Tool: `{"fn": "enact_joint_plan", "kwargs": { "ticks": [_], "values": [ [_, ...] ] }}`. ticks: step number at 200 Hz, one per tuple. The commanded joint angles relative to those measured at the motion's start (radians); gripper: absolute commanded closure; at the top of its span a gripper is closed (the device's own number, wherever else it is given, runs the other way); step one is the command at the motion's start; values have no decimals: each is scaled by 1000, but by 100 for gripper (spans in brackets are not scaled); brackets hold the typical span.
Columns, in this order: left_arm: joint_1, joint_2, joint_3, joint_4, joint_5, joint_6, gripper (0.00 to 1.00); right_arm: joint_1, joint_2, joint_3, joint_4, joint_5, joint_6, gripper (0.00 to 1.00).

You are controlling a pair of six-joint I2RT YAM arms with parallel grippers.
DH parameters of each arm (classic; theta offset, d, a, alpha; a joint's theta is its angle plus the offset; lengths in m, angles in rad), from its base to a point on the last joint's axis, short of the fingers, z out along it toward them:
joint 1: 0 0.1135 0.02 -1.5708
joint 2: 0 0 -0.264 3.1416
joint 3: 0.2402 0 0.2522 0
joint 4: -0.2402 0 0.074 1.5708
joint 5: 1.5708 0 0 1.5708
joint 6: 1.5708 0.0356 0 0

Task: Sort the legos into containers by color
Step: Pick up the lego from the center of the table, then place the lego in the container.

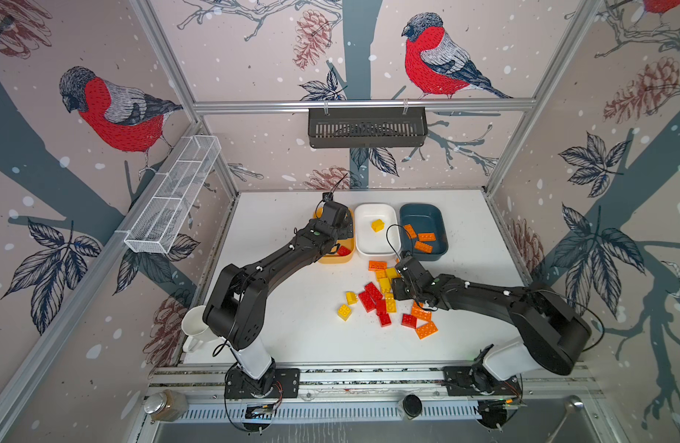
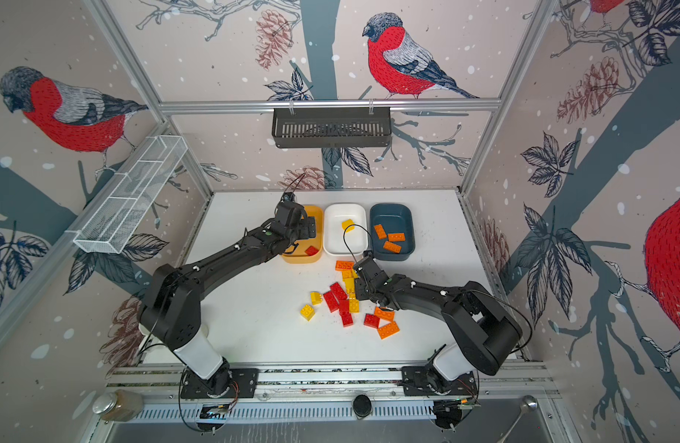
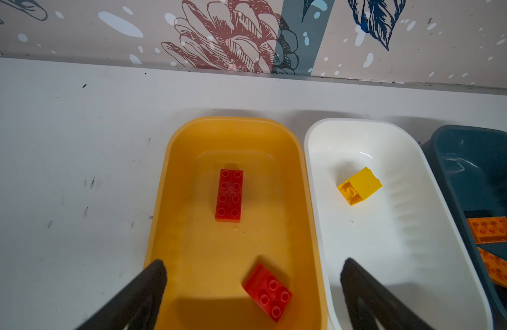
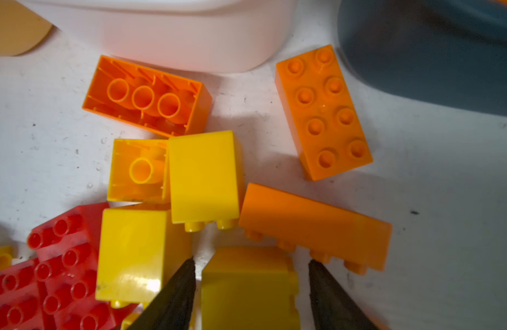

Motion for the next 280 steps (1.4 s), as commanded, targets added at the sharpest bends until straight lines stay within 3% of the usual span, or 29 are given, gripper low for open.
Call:
{"fn": "enact_joint_plan", "kwargs": {
  "ticks": [1, 58, 111, 163, 216, 280],
  "values": [
    [1, -15, -11, 40, -1, -1, 4, 11, 14, 6, -14, 35, -1, 37],
    [1, -30, -20, 53, 23, -17, 3, 13, 3, -10, -2, 52, -7, 48],
    [1, -54, -43, 72, 37, -14, 3, 13, -113, -29, 6, 58, -88, 54],
    [1, -64, -58, 81, 93, -27, 3, -50, -169, 34, 135, -46, -177, 55],
    [2, -89, -82, 39, 199, -40, 3, -135, 65, 272, 184, -97, -196, 55],
    [-2, -144, -195, -44, 307, -137, 3, -153, 393, 616, 89, -22, -219, 54]
  ]
}}
